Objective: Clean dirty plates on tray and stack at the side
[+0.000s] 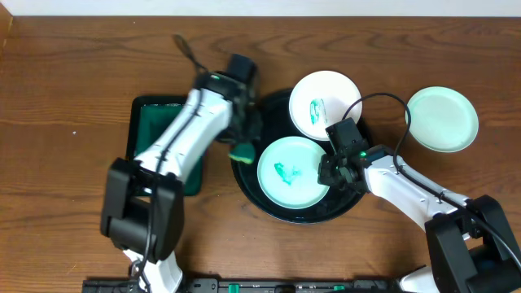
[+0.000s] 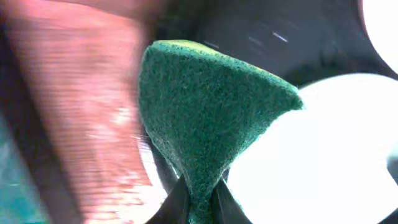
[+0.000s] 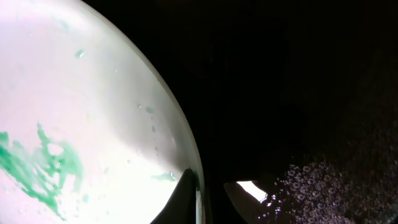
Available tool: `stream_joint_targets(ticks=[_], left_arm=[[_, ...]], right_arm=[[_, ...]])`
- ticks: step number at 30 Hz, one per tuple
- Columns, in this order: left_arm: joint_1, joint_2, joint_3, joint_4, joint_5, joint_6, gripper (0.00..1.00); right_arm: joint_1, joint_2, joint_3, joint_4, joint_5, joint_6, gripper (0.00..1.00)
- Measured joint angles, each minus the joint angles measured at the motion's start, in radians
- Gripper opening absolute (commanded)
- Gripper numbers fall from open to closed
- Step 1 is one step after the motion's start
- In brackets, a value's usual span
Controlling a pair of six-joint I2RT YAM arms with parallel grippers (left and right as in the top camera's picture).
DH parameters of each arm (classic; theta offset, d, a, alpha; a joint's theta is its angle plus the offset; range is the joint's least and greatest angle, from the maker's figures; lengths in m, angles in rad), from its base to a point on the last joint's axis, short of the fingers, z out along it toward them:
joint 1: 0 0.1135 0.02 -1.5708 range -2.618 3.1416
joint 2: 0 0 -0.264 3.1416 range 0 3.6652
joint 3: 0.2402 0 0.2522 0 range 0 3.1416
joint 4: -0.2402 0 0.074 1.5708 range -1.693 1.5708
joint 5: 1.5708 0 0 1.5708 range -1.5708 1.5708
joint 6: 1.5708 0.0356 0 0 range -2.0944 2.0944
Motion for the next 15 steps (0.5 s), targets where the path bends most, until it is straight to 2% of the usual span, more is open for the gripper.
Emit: stream_joint_targets(ticks=[6,15], left_arm=[[-0.112,0.0,0.0,0.018,-0.009,-0.017,0.07],[-0.168,0.075,0.0,0.044,-0.017,-0.041,0.07]], right_arm=[[0.0,0.001,0.0,0.001,-0.002,0.0,0.01],[-0.005,0.002,0.0,0.001,-0.01,0.0,0.01]])
